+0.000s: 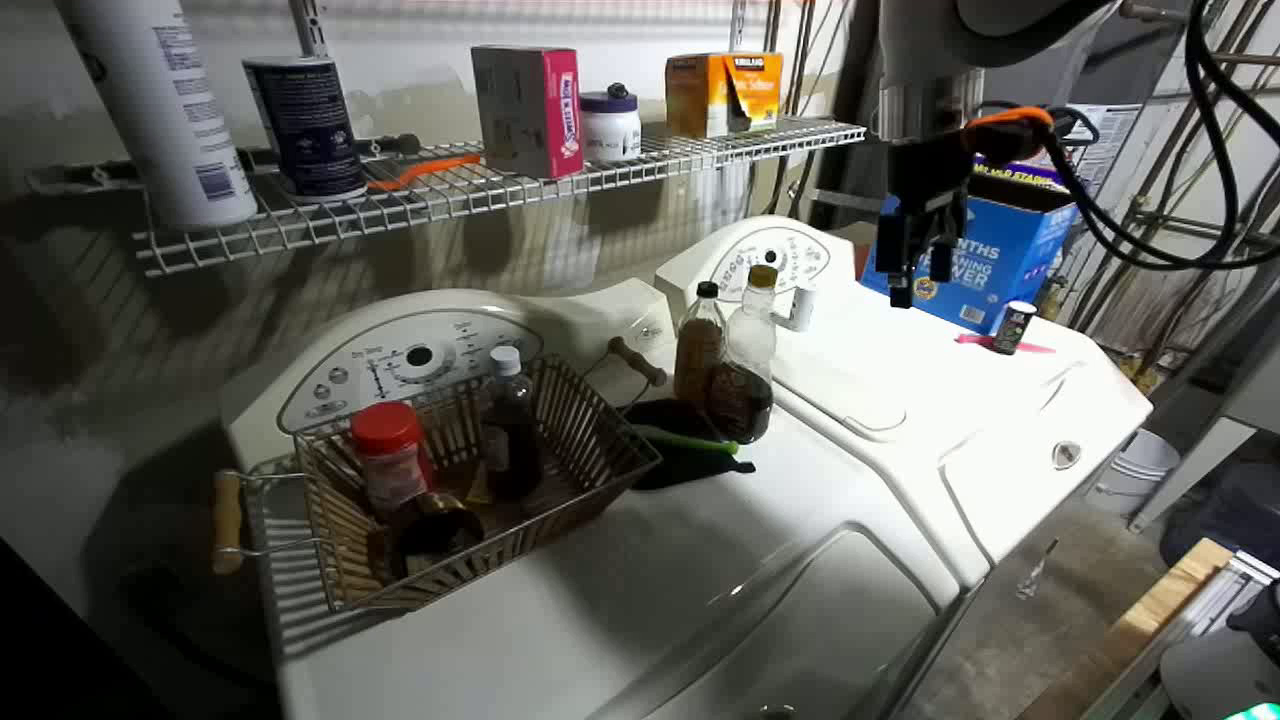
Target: Press a button on the washing machine on the right
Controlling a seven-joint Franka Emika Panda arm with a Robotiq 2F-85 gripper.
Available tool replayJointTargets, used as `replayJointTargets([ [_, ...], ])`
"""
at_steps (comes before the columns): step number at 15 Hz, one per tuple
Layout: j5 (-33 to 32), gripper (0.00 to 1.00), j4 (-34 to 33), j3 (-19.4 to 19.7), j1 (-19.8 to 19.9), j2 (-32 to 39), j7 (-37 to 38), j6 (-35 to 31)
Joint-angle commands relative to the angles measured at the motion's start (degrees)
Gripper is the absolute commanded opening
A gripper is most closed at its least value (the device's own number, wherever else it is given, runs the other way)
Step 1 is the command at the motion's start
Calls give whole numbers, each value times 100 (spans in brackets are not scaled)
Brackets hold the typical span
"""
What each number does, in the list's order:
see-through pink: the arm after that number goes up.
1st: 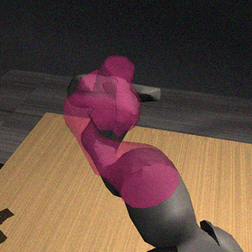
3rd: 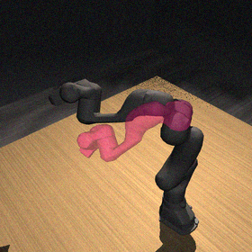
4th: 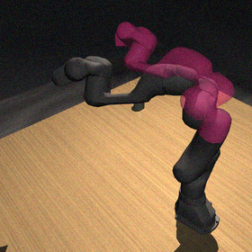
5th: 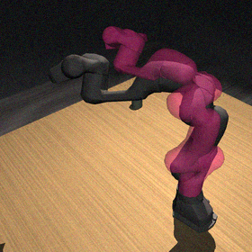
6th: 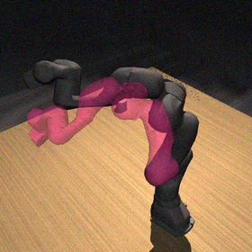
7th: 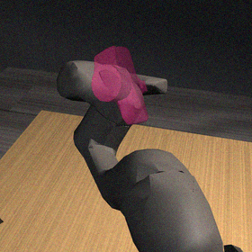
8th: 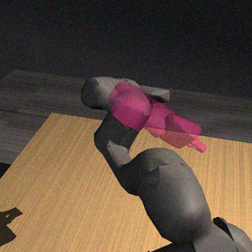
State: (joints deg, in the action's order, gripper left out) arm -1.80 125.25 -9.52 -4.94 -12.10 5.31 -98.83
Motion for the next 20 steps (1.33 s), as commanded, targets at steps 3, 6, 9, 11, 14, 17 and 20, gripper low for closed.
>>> replayJointTargets([
  [3, -12, 100, -10, 61, -67, 5, 12, 10],
  [6, -12, 100, -10, 61, -67, 5, 12, 10],
  [9, -12, 100, -10, 61, -67, 5, 12, 10],
  [11, -253, 100, -64, 86, 9, 110, 125, -513],
  [14, -717, 100, -160, 204, 162, 395, 251, -1521],
  [17, -746, 100, -271, 409, 274, 776, 253, -2488],
  [20, -488, 66, -497, 555, 307, 1315, 279, -3347],
])
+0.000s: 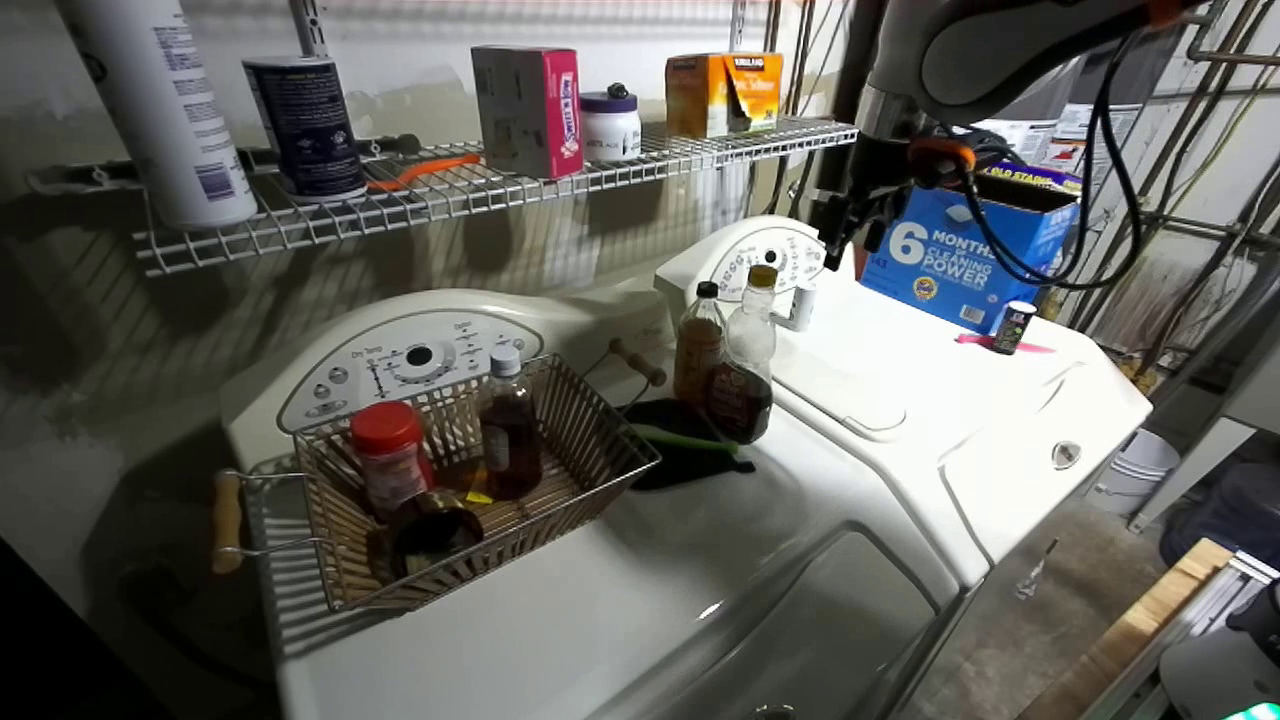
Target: Press a button on the washing machine on the right
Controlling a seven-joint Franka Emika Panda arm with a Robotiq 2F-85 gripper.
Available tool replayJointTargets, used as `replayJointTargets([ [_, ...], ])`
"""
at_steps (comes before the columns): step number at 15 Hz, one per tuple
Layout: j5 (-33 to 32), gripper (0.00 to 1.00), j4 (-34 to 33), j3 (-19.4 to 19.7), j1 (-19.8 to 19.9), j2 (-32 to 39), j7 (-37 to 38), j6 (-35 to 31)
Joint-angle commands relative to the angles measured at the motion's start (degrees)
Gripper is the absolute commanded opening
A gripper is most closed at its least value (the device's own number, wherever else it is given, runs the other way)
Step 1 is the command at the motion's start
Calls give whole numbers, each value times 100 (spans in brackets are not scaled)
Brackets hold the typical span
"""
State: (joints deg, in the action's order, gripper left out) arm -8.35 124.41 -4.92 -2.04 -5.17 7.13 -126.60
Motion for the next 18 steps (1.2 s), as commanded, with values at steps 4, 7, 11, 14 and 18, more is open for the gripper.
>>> replayJointTargets([
  [4, 401, 38, -837, 158, -16, 1270, -33, -1294],
  [7, 328, 16, -1278, 196, -25, 1759, -9, -1458],
  [11, 443, 0, -1806, 236, -5, 2276, -77, -1409],
  [14, 341, 1, -1610, 298, -52, 2148, -25, -1420],
  [18, 347, 1, -1866, 336, -52, 2407, -28, -1424],
])
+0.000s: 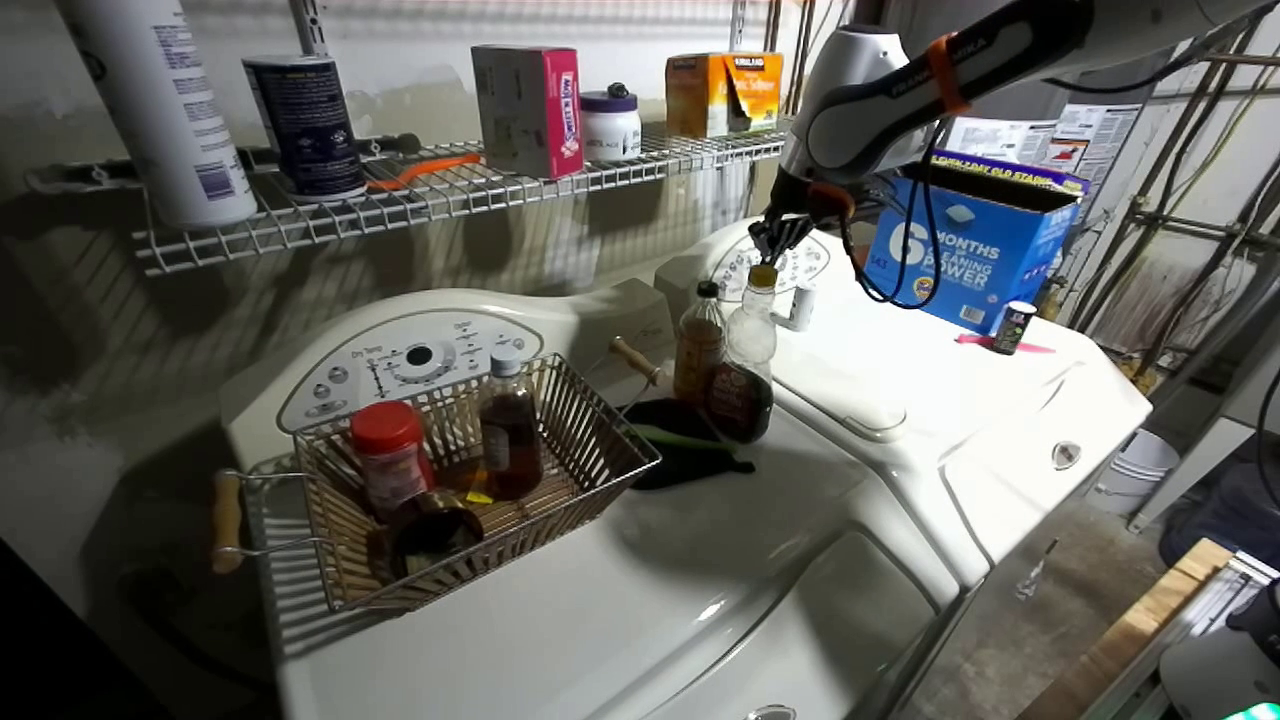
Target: Press a button on the washing machine on the right
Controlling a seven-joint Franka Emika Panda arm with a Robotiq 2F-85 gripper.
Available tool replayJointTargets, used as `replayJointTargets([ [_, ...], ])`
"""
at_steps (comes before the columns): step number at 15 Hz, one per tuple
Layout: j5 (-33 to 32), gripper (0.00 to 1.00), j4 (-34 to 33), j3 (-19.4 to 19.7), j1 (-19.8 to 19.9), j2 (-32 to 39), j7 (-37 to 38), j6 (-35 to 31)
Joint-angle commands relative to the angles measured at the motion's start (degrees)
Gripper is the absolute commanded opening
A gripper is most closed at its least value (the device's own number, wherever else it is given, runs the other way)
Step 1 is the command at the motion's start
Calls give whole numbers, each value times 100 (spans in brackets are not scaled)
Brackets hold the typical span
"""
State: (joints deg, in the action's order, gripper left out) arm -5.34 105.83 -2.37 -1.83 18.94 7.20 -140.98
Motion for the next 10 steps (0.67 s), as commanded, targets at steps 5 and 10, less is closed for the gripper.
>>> replayJointTargets([
  [5, 175, 0, -345, 40, -7, 350, -232, 97],
  [10, 374, 0, -767, -11, 77, 865, -567, 110],
])
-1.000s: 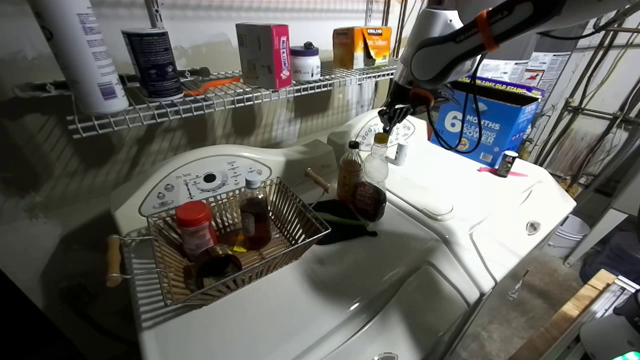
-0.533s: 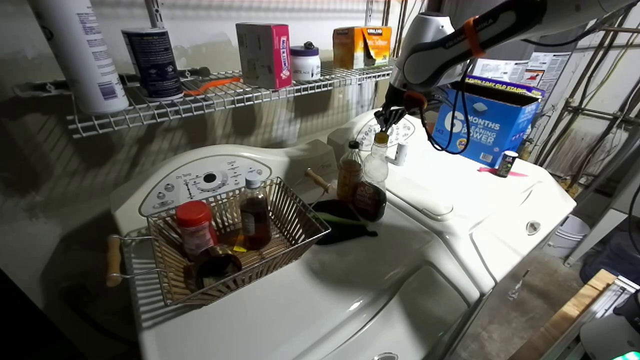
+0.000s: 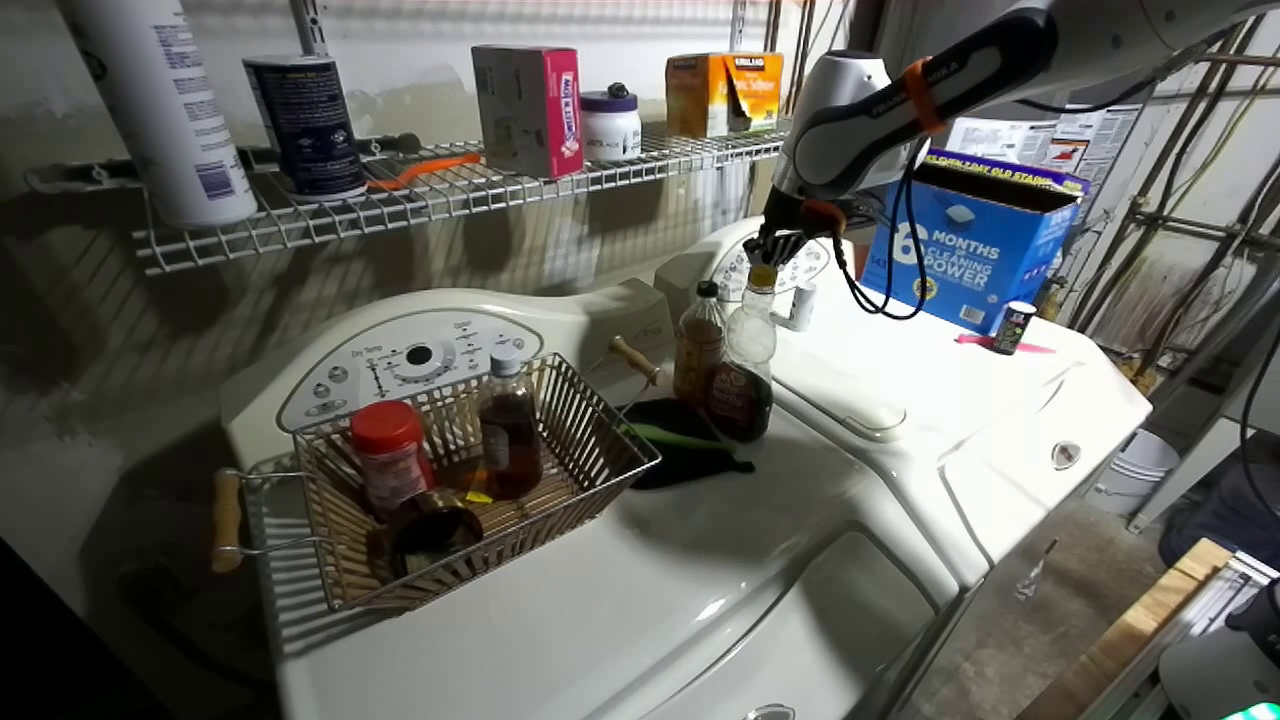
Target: Press a button on the washing machine on the right
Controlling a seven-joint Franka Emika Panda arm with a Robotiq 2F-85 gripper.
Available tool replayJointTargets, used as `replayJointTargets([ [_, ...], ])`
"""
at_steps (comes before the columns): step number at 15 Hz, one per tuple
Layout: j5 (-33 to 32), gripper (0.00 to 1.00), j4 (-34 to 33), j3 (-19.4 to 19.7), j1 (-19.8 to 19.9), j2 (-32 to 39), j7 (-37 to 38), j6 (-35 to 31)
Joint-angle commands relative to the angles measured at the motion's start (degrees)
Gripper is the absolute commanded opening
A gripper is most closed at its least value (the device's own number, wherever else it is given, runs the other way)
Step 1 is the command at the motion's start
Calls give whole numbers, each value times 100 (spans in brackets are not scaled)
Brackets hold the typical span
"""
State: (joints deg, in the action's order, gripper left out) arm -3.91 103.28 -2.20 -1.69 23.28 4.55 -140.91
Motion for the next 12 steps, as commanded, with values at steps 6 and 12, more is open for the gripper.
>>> replayJointTargets([
  [6, 266, 0, -1220, -5, 156, 1001, -462, 158],
  [12, 282, 0, -1852, -26, 197, 1485, -496, 198],
])
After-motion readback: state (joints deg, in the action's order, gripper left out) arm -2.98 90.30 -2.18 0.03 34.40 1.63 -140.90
